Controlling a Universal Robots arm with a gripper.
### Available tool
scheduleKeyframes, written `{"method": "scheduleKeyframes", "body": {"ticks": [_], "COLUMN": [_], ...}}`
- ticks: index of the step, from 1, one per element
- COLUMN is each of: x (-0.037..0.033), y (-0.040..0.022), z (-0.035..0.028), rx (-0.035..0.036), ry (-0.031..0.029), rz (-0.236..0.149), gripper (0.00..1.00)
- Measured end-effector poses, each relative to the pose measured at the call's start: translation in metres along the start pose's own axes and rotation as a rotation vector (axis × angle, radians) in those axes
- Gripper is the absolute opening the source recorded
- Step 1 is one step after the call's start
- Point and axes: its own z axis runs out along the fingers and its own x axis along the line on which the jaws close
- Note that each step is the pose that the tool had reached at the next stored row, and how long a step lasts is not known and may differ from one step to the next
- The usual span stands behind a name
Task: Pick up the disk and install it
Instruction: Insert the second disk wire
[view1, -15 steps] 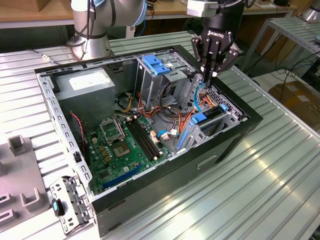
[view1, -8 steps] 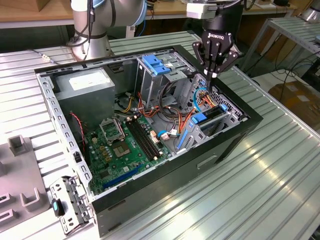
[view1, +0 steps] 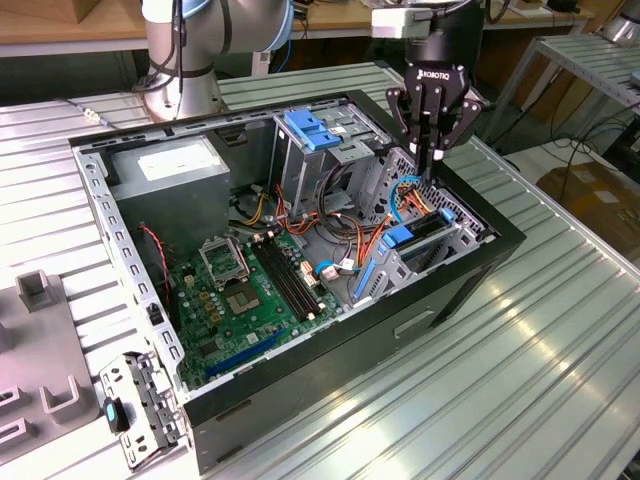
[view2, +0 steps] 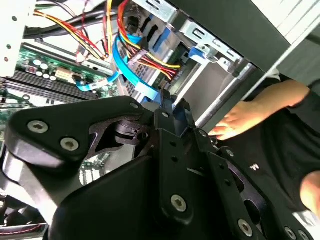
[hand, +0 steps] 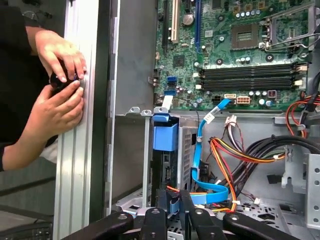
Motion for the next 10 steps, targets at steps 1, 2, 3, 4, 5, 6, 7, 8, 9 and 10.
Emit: {"method": "scheduleKeyframes", "body": {"ticks": [1,2,3,4,5,6,7,8,9,10], "x": [-0.0008,-0.0016,-0.0028,-0.0037,-0.0047,-0.0056,-0.0071,-0.0073,-0.0073,-0.0073], "y": [-0.0001,-0.0003,-0.0006,-0.0010,-0.0017,-0.0024,-0.0030,-0.0030,-0.0031,-0.0031], "z": [0.0002,0.0005,0.0009,0.0015,0.0027,0.0044,0.0075,0.0079,0.0079,0.0079], "rx": [-0.0004,-0.0008,-0.0014,-0.0016,-0.0018,-0.0018,-0.0019,-0.0020,-0.0019,-0.0019], "ry": [0.0090,0.0176,0.0296,0.0360,0.0395,0.0397,0.0400,0.0401,0.0402,0.0403], "rz": [0.000,0.000,0.001,0.001,0.001,0.001,0.001,0.001,0.001,0.001], "gripper": [0.24,0.24,0.24,0.24,0.24,0.24,0.24,0.24,0.24,0.16]}}
